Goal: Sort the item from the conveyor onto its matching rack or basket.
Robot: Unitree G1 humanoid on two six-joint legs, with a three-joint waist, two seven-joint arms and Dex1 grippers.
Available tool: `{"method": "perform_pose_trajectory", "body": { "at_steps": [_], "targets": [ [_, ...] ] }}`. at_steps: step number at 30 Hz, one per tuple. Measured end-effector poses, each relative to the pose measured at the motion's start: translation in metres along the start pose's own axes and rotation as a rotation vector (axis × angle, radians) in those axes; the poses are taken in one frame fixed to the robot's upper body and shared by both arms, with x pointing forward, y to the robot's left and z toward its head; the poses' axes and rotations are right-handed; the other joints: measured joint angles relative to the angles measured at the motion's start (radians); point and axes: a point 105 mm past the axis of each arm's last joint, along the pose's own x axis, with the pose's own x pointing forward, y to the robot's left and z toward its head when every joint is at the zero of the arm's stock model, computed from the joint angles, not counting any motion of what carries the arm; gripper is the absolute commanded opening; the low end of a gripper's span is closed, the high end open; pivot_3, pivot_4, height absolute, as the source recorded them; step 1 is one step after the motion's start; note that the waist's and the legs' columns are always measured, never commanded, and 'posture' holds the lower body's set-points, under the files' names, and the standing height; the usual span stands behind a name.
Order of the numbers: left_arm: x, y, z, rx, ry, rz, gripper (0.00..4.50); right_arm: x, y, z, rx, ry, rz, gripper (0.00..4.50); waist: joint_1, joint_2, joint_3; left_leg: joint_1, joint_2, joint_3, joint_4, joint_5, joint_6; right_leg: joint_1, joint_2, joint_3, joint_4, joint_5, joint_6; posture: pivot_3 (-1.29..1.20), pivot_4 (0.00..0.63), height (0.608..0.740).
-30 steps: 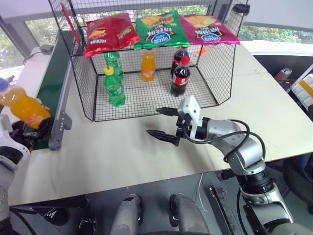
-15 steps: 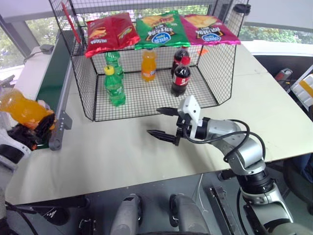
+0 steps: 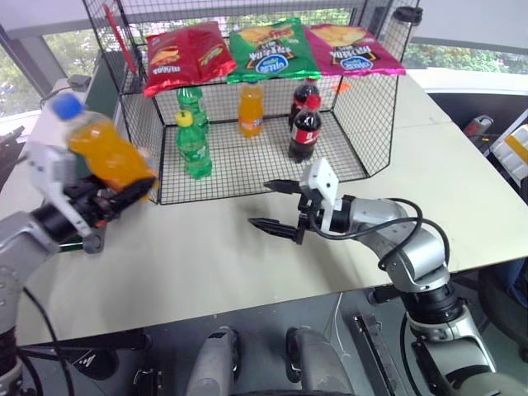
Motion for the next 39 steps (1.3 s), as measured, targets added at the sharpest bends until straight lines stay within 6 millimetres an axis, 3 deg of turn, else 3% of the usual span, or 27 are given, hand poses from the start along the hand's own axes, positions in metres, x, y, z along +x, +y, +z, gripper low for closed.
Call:
{"method": "perform_pose_trajectory", "body": {
  "at_steps": [7,12,26,39],
  "targets": [
    [0.034,-0.044,-0.046,0.133,0.171,-0.275,2.97,-0.004,-0.002,-0.003,0.002,0.029,-0.008,4.50,0.000,0.000,0.000,0.000,0.001,0.001,0.000,0.000,0.000,0.000,0.004,0.000,0.000,0.000,0.001,0.00,0.150,0.739],
    [0.053,-0.062,-0.059,0.205,0.166,-0.382,2.97,-0.005,-0.002,-0.002,-0.008,0.036,-0.007,4.50,0.004,0.000,0.000,0.000,0.001,0.001,0.002,0.000,0.001,0.001,0.006,0.000,0.001,0.001,0.003,0.00,0.150,0.739],
    [0.091,-0.082,-0.069,0.251,0.132,-0.500,2.97,-0.005,0.004,0.001,0.013,0.046,0.025,4.50,0.003,0.000,0.000,0.000,0.001,0.001,0.004,0.001,0.001,0.001,0.008,-0.001,0.003,0.002,0.005,0.00,0.150,0.739],
    [0.104,-0.090,-0.076,0.259,0.131,-0.549,2.97,0.001,0.006,0.011,0.025,0.019,0.040,4.50,0.002,0.000,0.000,0.000,0.001,0.001,0.006,0.001,0.001,0.001,0.008,-0.001,0.004,0.003,0.007,0.00,0.150,0.739]
  ]
}}
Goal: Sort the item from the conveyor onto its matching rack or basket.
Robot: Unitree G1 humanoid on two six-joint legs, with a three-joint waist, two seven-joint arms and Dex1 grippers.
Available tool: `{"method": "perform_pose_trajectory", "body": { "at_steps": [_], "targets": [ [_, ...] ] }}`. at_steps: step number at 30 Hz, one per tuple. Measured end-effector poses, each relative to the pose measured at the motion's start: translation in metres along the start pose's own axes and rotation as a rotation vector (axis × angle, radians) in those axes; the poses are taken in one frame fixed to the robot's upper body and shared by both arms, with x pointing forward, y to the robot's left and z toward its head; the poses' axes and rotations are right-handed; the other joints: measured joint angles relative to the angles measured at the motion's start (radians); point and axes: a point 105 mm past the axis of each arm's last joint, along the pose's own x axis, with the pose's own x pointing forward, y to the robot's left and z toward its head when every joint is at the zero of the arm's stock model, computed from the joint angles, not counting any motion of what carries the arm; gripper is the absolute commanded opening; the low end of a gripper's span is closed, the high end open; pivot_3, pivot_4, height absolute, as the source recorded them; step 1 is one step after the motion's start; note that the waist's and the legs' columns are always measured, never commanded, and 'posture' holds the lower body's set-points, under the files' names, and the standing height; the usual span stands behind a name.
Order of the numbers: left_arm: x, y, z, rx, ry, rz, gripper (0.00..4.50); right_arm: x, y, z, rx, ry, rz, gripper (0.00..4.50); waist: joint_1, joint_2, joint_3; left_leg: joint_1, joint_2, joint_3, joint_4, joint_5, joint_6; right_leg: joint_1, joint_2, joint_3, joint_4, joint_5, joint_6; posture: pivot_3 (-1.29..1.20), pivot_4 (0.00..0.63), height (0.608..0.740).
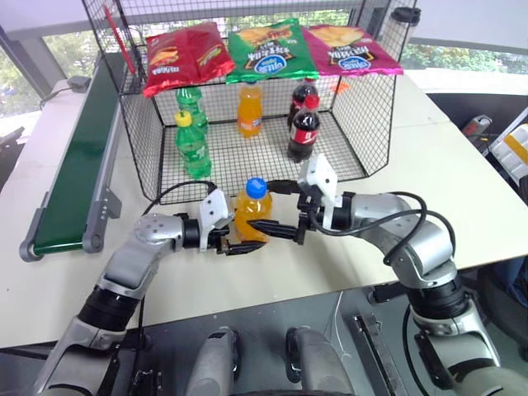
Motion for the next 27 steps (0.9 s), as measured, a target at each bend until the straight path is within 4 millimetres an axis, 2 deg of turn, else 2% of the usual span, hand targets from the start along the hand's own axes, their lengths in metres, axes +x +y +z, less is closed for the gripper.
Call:
{"method": "perform_pose_trajectory", "body": {
  "at_steps": [3,6,8,9,22,24,25,27],
  "targets": [
    [0.001,-0.001,0.000,0.002,-0.001,-0.004,2.97,0.002,0.001,0.003,0.000,-0.012,0.003,4.50,0.000,0.000,0.000,0.000,0.000,0.000,0.000,0.000,0.000,0.000,0.000,0.000,0.000,0.000,0.000,0.00,0.150,0.739],
    [0.003,0.000,0.000,0.001,-0.004,-0.003,2.97,0.003,0.002,0.004,0.009,-0.019,0.009,3.63,0.001,0.000,0.000,0.000,0.000,0.000,0.001,0.000,0.000,0.000,0.000,0.000,0.000,0.000,0.000,0.00,0.150,0.739],
    [0.004,0.003,0.002,0.002,-0.005,0.005,2.97,0.004,0.003,0.004,0.015,-0.026,0.010,2.75,0.001,0.000,0.000,0.000,0.000,0.000,0.002,0.000,0.000,0.001,0.000,0.000,0.001,0.000,0.000,0.00,0.150,0.739],
    [0.004,0.003,0.002,0.005,-0.005,0.005,2.97,0.004,0.002,0.005,0.014,-0.027,0.008,2.63,0.000,0.000,0.000,0.000,0.000,0.000,0.003,0.000,0.000,0.001,0.000,0.000,0.001,0.000,0.000,0.00,0.150,0.739],
    [0.006,0.005,0.004,-0.021,0.003,0.014,2.97,0.004,0.001,0.005,0.014,-0.026,-0.005,2.63,0.000,0.000,0.000,0.000,0.000,-0.001,0.010,0.000,0.000,0.001,0.000,0.000,0.009,0.000,0.000,0.00,0.150,0.739],
    [0.006,0.004,0.004,-0.029,0.007,0.014,4.00,0.004,0.001,0.005,0.014,-0.025,-0.006,2.63,0.000,0.000,0.000,0.000,0.000,-0.001,0.010,0.000,0.000,0.001,0.000,0.000,0.010,0.000,0.000,0.00,0.150,0.739],
    [0.006,0.005,0.005,-0.039,0.004,0.021,4.38,0.004,0.001,0.004,0.014,-0.023,-0.008,2.63,0.000,0.000,0.000,0.000,0.000,-0.001,0.010,0.000,0.000,0.001,0.000,0.000,0.010,0.000,0.000,0.00,0.150,0.739],
    [0.005,0.008,0.012,-0.043,-0.017,0.025,4.46,0.005,-0.001,0.001,0.018,-0.009,-0.029,2.63,0.001,0.000,0.000,0.000,0.000,-0.001,0.010,0.000,0.000,0.000,0.000,0.000,0.011,0.000,0.000,0.00,0.150,0.739]
  ]
}}
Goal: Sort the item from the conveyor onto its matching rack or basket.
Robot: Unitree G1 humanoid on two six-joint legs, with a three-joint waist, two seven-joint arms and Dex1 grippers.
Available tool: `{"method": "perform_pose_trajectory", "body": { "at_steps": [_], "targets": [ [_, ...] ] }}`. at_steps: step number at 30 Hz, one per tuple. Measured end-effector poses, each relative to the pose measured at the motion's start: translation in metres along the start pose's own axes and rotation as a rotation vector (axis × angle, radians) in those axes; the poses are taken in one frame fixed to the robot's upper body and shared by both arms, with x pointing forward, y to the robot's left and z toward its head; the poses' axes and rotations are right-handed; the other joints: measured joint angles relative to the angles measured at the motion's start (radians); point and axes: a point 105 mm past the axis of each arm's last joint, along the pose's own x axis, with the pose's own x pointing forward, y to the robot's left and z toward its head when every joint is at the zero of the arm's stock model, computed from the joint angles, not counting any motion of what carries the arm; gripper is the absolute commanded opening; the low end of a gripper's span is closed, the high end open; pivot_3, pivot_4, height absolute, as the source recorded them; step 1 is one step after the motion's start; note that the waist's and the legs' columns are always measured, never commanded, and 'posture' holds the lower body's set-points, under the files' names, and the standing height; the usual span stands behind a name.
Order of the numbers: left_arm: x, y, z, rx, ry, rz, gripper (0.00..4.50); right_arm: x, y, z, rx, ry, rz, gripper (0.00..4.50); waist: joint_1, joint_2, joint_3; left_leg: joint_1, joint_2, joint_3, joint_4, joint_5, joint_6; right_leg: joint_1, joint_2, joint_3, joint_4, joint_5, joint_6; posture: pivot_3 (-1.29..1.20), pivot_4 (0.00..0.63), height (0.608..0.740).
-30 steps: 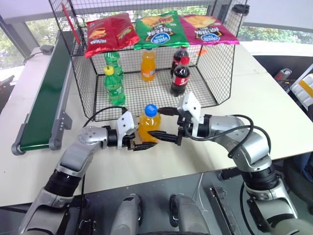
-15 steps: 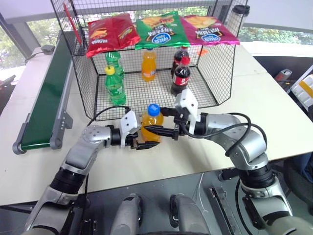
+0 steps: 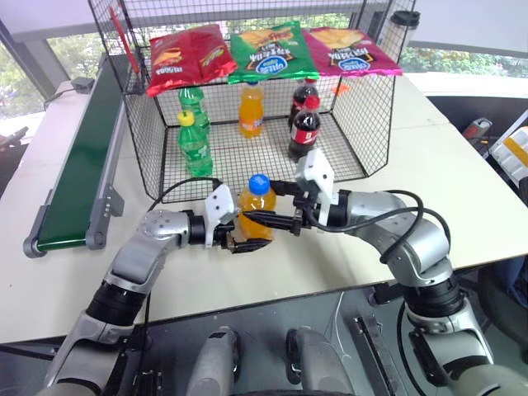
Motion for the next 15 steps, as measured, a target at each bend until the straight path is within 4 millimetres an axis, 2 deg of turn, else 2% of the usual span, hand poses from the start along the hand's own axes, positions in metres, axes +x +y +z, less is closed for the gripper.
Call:
{"method": "perform_pose_trajectory", "body": {
  "at_steps": [6,11,15],
  "targets": [
    [-0.004,0.001,0.006,-0.011,-0.011,0.003,4.46,0.000,-0.001,-0.001,0.004,0.005,-0.012,2.63,-0.001,0.000,0.000,0.000,0.000,0.000,0.000,0.000,0.000,0.000,0.000,0.000,0.000,0.000,0.000,0.00,0.150,0.739],
    [-0.012,0.002,0.000,-0.023,0.023,0.017,4.46,0.000,-0.003,-0.001,0.005,0.006,-0.021,2.63,-0.001,0.000,0.000,0.000,0.000,0.000,0.000,0.000,0.000,0.000,0.000,0.000,0.000,0.000,0.000,0.00,0.150,0.739],
    [-0.027,0.007,-0.004,-0.020,0.043,0.098,4.46,0.005,-0.014,0.000,-0.004,-0.003,-0.085,2.63,-0.005,0.000,0.000,0.000,0.000,0.000,0.000,0.000,0.000,0.000,0.000,0.000,0.001,0.000,0.000,0.00,0.150,0.739]
  ]
}}
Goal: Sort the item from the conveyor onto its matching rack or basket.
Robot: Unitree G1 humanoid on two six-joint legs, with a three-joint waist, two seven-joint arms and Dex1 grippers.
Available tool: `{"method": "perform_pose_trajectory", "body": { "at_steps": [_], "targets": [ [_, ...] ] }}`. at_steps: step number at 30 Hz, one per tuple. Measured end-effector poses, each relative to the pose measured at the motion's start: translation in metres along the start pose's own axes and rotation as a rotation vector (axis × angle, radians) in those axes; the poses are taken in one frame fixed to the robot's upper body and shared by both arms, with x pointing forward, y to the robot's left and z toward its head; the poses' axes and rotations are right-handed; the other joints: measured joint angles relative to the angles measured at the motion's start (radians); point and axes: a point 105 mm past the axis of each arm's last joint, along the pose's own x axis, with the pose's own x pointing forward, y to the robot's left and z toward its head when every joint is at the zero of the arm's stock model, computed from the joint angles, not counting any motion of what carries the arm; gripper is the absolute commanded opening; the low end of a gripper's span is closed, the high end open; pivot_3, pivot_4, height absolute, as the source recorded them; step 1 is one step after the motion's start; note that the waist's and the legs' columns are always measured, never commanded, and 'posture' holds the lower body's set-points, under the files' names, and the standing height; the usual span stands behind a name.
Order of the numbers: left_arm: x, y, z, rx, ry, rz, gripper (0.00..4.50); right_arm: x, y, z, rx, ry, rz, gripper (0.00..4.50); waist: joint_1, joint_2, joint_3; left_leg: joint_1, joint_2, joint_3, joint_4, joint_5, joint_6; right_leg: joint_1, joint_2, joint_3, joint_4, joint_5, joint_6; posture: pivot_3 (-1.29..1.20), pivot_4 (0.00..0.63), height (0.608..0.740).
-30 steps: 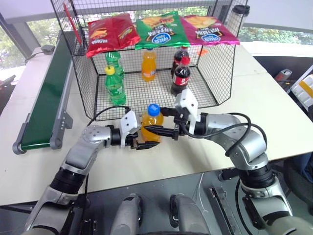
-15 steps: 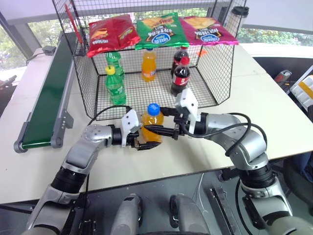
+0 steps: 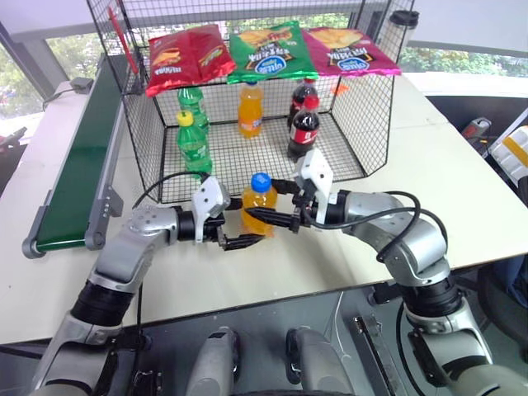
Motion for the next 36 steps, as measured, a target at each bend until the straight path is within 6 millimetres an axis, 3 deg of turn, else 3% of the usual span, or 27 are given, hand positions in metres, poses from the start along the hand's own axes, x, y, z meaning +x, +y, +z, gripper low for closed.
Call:
{"method": "perform_pose_trajectory", "body": {
  "at_steps": [5,8,14,20,26,34,36],
  "targets": [
    [-0.017,0.005,-0.015,-0.034,0.007,0.138,4.46,0.011,-0.023,0.008,-0.027,-0.024,-0.123,2.63,0.004,0.000,0.000,0.000,0.000,0.000,0.000,0.000,0.000,-0.001,0.000,0.000,0.001,0.000,0.000,0.00,0.150,0.739],
    [-0.029,0.021,-0.011,-0.057,-0.044,0.296,4.46,0.024,-0.035,0.012,-0.022,-0.053,-0.183,2.63,0.003,0.000,0.000,0.000,0.000,0.000,0.000,0.000,0.000,-0.001,-0.001,0.000,0.000,0.000,0.000,0.00,0.150,0.739],
    [-0.035,0.032,-0.005,-0.108,-0.118,0.461,4.46,0.048,-0.056,0.020,-0.043,-0.088,-0.285,2.63,0.002,0.000,0.000,0.000,0.000,0.000,0.000,0.000,0.000,-0.001,-0.001,0.000,0.001,0.000,0.000,0.00,0.150,0.739],
    [-0.032,0.030,0.003,-0.120,-0.163,0.518,4.46,0.064,-0.078,0.017,-0.073,-0.078,-0.370,2.63,0.001,0.000,0.000,0.000,0.000,0.000,0.000,0.000,0.000,-0.001,-0.001,0.000,0.001,0.000,0.000,0.00,0.150,0.739],
    [-0.032,0.025,0.000,-0.111,-0.148,0.537,4.46,0.063,-0.100,0.009,-0.075,-0.065,-0.461,2.63,0.001,0.000,0.000,0.000,0.000,0.000,-0.001,0.000,0.000,-0.001,-0.001,0.000,0.001,0.000,0.000,0.00,0.150,0.739],
    [-0.032,0.025,0.000,-0.102,-0.145,0.552,4.46,0.065,-0.108,0.000,-0.068,-0.056,-0.483,2.63,-0.002,0.001,0.000,0.000,0.000,0.000,-0.001,0.000,0.000,-0.001,-0.001,0.000,0.001,0.000,0.000,0.00,0.150,0.739],
    [-0.032,0.025,0.000,-0.101,-0.146,0.552,4.50,0.065,-0.108,0.000,-0.067,-0.055,-0.483,3.64,-0.001,0.001,0.000,0.000,0.000,0.000,-0.001,0.000,0.000,-0.001,-0.001,0.000,0.001,0.000,0.000,0.00,0.150,0.739]
  ]
}}
